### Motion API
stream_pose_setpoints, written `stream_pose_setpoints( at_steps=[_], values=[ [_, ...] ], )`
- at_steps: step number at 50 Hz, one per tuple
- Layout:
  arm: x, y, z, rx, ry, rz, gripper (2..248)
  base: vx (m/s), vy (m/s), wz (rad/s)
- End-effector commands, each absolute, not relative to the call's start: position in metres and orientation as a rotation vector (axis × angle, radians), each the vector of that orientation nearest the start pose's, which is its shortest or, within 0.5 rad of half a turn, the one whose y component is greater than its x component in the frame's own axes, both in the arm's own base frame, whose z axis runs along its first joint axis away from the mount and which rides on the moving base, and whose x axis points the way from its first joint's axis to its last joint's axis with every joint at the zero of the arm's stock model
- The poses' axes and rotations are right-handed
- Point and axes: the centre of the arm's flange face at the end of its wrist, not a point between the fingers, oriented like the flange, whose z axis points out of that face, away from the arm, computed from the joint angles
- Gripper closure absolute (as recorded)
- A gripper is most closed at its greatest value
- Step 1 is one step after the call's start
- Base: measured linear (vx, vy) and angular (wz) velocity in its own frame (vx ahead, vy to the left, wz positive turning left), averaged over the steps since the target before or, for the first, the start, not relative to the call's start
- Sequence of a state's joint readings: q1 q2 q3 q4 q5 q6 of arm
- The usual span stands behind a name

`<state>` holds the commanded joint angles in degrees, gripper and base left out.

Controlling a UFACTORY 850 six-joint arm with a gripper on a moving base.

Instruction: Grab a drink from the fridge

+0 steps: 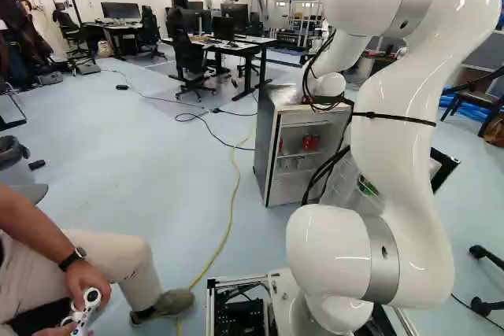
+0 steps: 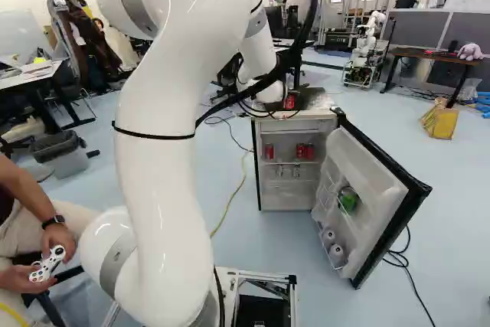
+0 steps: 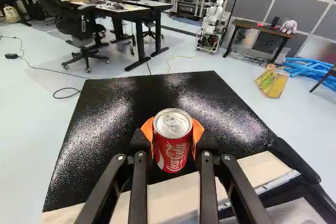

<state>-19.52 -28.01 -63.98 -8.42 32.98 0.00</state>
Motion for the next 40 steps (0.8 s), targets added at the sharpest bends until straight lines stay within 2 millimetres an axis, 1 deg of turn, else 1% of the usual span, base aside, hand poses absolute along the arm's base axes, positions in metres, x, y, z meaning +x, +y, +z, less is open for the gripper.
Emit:
stream_pose_setpoints(
  at_steps=[24,25,29,30,34,35,40],
  values=[
    [0.6048,-0.2066,0.4188,-2.759,0.226,-1.863,158,0.000,0.000,0.000],
    [0.6048,-0.2066,0.4188,-2.759,0.226,-1.863,149,0.000,0.000,0.000],
    [0.6048,-0.2066,0.4188,-2.759,0.226,-1.863,149,0.000,0.000,0.000],
    [0.6048,-0.2066,0.4188,-2.759,0.226,-1.863,117,0.000,0.000,0.000],
    [0.6048,-0.2066,0.4188,-2.759,0.226,-1.863,117,0.000,0.000,0.000],
    [0.6048,-0.2066,0.4188,-2.759,0.226,-1.863,84,0.000,0.000,0.000],
    [0.6048,-0.2066,0.4188,-2.759,0.226,-1.863,84,0.000,0.000,0.000]
  ],
)
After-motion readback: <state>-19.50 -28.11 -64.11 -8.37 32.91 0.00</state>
